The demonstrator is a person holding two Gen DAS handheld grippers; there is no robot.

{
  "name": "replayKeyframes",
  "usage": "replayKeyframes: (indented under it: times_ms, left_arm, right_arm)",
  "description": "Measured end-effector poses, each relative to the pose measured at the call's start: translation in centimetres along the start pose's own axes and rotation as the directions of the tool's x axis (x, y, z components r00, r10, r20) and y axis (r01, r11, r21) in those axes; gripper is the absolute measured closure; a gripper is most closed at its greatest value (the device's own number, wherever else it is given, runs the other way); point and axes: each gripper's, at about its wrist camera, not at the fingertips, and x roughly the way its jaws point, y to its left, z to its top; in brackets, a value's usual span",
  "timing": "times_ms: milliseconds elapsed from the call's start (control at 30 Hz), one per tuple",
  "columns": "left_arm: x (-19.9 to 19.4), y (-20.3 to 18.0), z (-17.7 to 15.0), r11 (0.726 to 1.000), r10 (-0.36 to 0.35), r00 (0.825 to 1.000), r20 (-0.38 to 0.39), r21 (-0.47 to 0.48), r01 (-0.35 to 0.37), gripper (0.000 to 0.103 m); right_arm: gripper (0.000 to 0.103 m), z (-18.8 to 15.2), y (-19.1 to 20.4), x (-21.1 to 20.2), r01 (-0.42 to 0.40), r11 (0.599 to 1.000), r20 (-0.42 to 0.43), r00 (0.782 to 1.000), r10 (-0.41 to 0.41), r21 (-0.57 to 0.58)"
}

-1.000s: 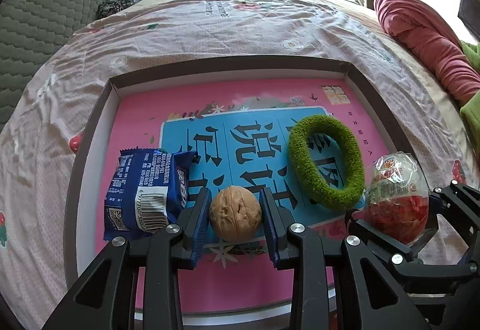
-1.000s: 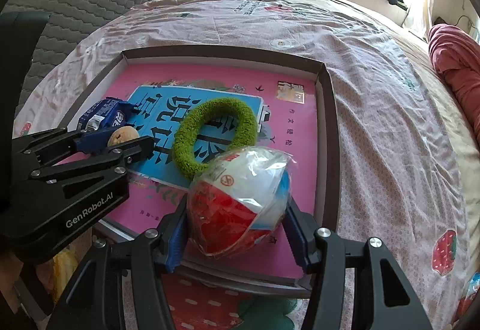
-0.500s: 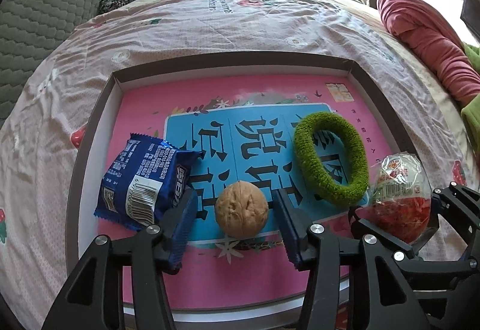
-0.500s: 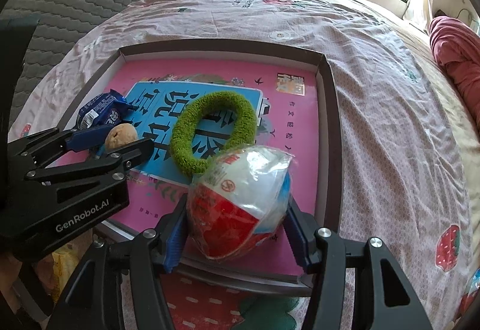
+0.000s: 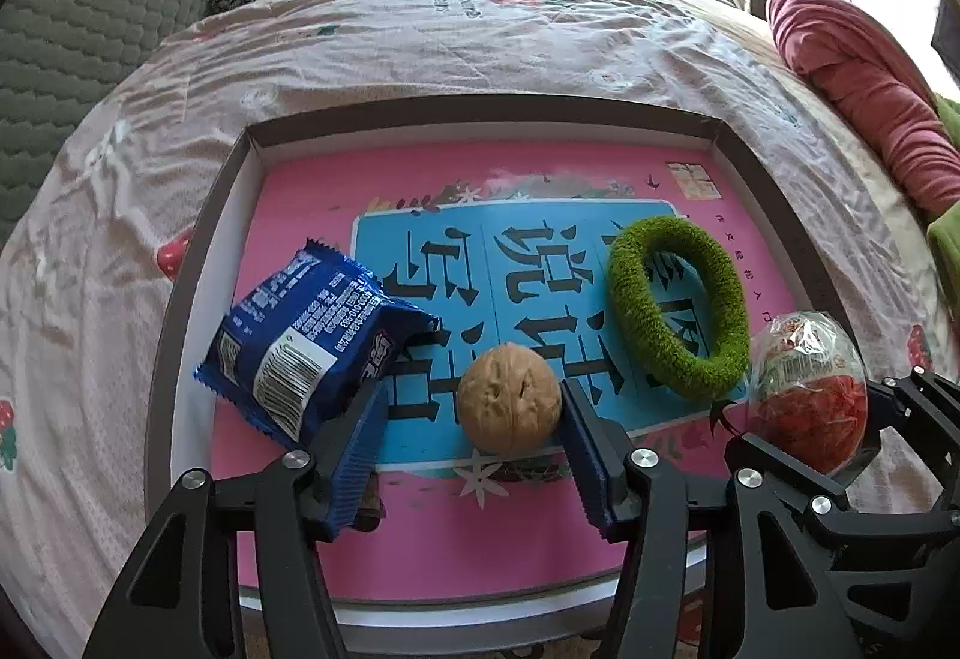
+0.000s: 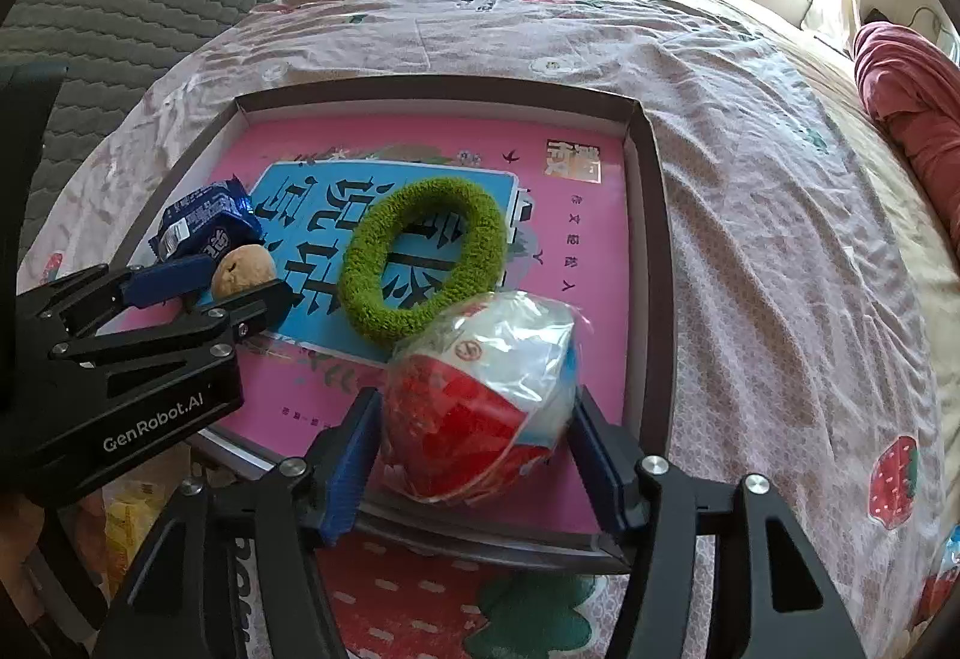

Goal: Organize objects
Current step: 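Lower the bun and red ball onto the pink book beside the green ring, then open both tools to release the bun and red ball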

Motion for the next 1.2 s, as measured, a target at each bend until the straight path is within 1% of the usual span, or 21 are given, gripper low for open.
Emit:
replayKeyframes:
  times_ms: [67, 400, 533, 733, 867, 1000, 1133, 1200]
  left_arm:
    - [0.0, 0.1, -0.1, 1.000, 0.004, 1.000, -0.004, -0.003, -0.004, 0.029]
    - [-0.6, 0.4, -0.3, 1.000, 0.006, 1.000, 0.007, -0.006, -0.006, 0.029]
    - [-0.9, 0.6, -0.4, 1.000, 0.007, 1.000, 0.007, -0.006, -0.007, 0.029]
    - [-1.6, 0.9, -0.4, 1.000, 0.011, 1.000, 0.014, -0.016, -0.011, 0.029]
    - [-2.2, 0.9, -0.4, 1.000, 0.016, 1.000, 0.021, -0.014, -0.016, 0.025]
    - [-2.9, 1.0, -0.4, 0.999, 0.031, 0.999, 0.028, -0.019, -0.031, 0.025]
    - [-3.6, 1.1, -0.6, 0.999, 0.033, 0.999, 0.030, -0.018, -0.032, 0.024]
    - [-4.2, 1.2, -0.7, 0.999, 0.037, 0.999, 0.032, -0.021, -0.036, 0.023]
  right_arm:
    - [0.037, 0.0, 0.0, -0.1, 0.003, 1.000, 0.002, 1.000, -0.003, -0.001]
    - [0.035, -0.1, 0.2, -0.5, 0.000, 1.000, 0.007, 1.000, 0.000, 0.007]
    - [0.033, -0.1, 0.3, -1.0, -0.002, 1.000, 0.014, 1.000, 0.002, 0.011]
    - [0.032, 0.1, 0.3, -1.5, -0.005, 1.000, 0.022, 1.000, 0.005, 0.015]
    - [0.032, 0.2, 0.3, -2.0, -0.001, 1.000, 0.028, 1.000, 0.000, 0.016]
    - [0.028, 0.3, 0.4, -2.5, 0.000, 1.000, 0.034, 0.999, 0.000, 0.015]
    - [0.027, 0.4, 0.6, -3.2, 0.000, 1.000, 0.040, 0.999, -0.001, 0.013]
    - [0.024, 0.5, 0.8, -3.7, 0.005, 1.000, 0.044, 0.999, -0.005, 0.009]
